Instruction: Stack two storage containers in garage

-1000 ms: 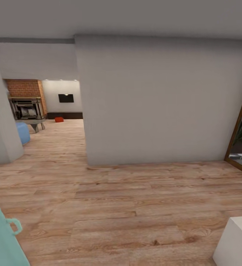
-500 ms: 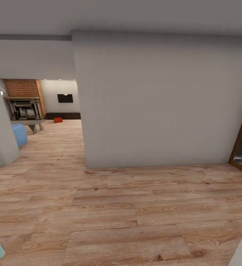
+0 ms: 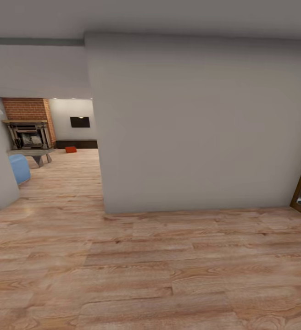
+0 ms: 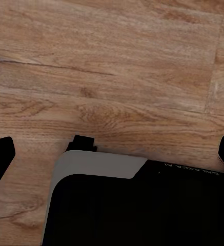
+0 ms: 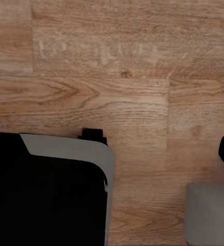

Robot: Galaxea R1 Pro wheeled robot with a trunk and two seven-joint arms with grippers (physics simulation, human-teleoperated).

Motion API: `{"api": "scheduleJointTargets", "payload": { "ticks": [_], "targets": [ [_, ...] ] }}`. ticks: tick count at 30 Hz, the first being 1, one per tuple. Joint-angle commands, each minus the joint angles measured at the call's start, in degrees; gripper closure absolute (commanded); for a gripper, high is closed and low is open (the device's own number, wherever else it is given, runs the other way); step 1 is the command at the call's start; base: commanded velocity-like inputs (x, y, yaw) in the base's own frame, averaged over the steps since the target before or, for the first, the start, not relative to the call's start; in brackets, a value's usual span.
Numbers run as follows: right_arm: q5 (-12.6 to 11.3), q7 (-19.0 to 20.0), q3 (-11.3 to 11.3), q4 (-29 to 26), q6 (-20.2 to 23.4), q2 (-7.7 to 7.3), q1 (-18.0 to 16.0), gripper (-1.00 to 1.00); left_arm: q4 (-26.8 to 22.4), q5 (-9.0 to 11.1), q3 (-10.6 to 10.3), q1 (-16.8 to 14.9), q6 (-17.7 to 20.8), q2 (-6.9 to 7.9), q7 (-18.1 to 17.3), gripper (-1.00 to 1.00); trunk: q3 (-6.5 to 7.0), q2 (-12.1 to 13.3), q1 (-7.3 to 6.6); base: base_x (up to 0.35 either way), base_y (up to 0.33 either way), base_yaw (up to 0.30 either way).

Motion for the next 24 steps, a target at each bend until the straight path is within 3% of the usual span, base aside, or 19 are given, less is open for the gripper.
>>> {"api": "scheduleJointTargets", "payload": {
  "ticks": [1,17,24],
  "targets": [
    [-0.42,-0.09,0.47,0.17,-0.32,0.00,-0.08,-1.00,0.07,0.53,-0.48,-0.05,-0.21,-0.01,-0.02,-1.00,-0.08,-0.04,0.04,0.321,0.000,0.000],
    [-0.34,-0.11,0.30,0.17,-0.21,0.47,-0.08,-1.00,0.07,0.53,-0.47,-0.05,-0.13,0.33,-0.03,-1.00,-0.08,-0.04,0.04,0.321,0.000,0.008],
    [-0.10,-0.15,0.58,0.17,-0.31,0.42,-0.08,-1.00,0.07,0.53,-0.47,-0.05,-0.04,0.34,-0.02,-1.00,-0.08,-0.04,0.04,0.321,0.000,0.235]
  ]
}}
